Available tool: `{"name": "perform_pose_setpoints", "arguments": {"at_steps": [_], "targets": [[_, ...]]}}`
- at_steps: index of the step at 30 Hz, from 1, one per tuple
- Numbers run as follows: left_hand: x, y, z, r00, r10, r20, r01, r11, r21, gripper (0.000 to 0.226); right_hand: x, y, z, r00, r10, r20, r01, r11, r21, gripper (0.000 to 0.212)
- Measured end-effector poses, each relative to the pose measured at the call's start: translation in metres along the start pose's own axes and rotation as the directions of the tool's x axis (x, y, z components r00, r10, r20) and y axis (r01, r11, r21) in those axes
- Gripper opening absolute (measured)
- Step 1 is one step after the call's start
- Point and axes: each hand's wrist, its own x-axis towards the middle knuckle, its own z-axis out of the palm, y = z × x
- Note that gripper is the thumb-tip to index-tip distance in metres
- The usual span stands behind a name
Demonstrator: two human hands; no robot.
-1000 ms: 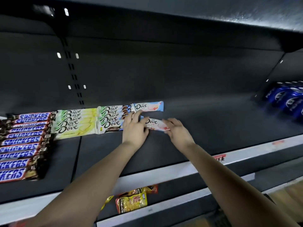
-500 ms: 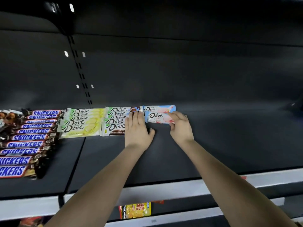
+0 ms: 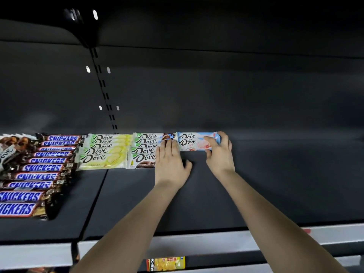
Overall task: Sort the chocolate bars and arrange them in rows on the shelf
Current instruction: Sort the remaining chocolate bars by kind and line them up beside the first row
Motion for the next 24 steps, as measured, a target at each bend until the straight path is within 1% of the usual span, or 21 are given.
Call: {"name": "perform_pose_setpoints", "arguments": {"at_steps": [2, 4, 11, 24], "targets": [[-0.0002, -0.0007, 0.0004, 1.0, 0.002, -0.001, -0.002, 1.0, 0.004, 0.076, -0.0003, -0.0006, -0.0022, 0.998, 0.048, 0.044, -0.051, 0.997, 0.066, 0.045], [-0.0003, -0.0008, 0.0005, 1.0, 0.006, -0.003, -0.006, 1.0, 0.006, 0.075, 0.0002, -0.0005, -0.0038, 0.996, 0.055, 0.071, -0.061, 0.995, 0.084, 0.045], [0.0001, -0.0012, 0.0012, 1.0, 0.012, -0.015, -0.012, 1.0, -0.003, 0.073, 0.0001, 0.0003, -0.0044, 0.998, 0.041, 0.056, -0.051, 0.984, 0.171, 0.042], [0.0004, -0.0015, 0.0014, 0.999, 0.02, -0.03, -0.02, 1.0, -0.02, 0.073, 0.0021, 0.0002, -0.0004, 0.998, 0.036, 0.042, -0.042, 0.989, 0.139, 0.044]]}}
